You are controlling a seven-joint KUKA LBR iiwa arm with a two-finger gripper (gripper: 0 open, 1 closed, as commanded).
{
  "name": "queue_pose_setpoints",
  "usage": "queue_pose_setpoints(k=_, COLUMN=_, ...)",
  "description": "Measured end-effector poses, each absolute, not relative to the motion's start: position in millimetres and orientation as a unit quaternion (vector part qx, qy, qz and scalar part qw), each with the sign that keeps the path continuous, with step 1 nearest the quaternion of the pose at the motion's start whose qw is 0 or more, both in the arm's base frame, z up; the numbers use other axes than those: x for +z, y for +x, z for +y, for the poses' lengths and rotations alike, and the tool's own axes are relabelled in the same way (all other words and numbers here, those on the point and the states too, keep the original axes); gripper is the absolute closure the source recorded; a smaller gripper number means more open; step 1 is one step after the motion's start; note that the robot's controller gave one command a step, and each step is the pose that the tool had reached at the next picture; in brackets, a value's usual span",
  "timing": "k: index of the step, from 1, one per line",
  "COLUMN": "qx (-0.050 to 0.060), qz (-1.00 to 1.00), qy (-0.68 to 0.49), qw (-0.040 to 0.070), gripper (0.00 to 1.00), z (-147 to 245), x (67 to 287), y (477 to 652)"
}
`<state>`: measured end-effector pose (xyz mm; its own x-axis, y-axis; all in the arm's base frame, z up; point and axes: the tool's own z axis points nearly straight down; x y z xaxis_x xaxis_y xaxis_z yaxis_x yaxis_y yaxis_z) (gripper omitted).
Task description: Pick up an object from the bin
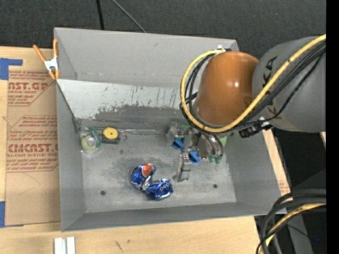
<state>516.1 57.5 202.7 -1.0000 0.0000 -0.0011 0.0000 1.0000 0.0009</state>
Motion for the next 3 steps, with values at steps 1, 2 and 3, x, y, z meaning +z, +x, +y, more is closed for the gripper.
queue_pose_setpoints(k=1, qx=0.001, qz=0.989, qy=-0.150, qw=-0.002, gripper=0.00, z=132, x=67, y=499.1)
queue_pose_setpoints(k=2, qx=0.001, qz=0.989, qy=-0.149, qw=0.000, gripper=1.00, z=131, x=70, y=500.7)
queue_pose_setpoints(k=3, qx=0.000, qz=0.990, qy=-0.139, qw=0.005, gripper=1.00, z=127, x=299, y=483.5)
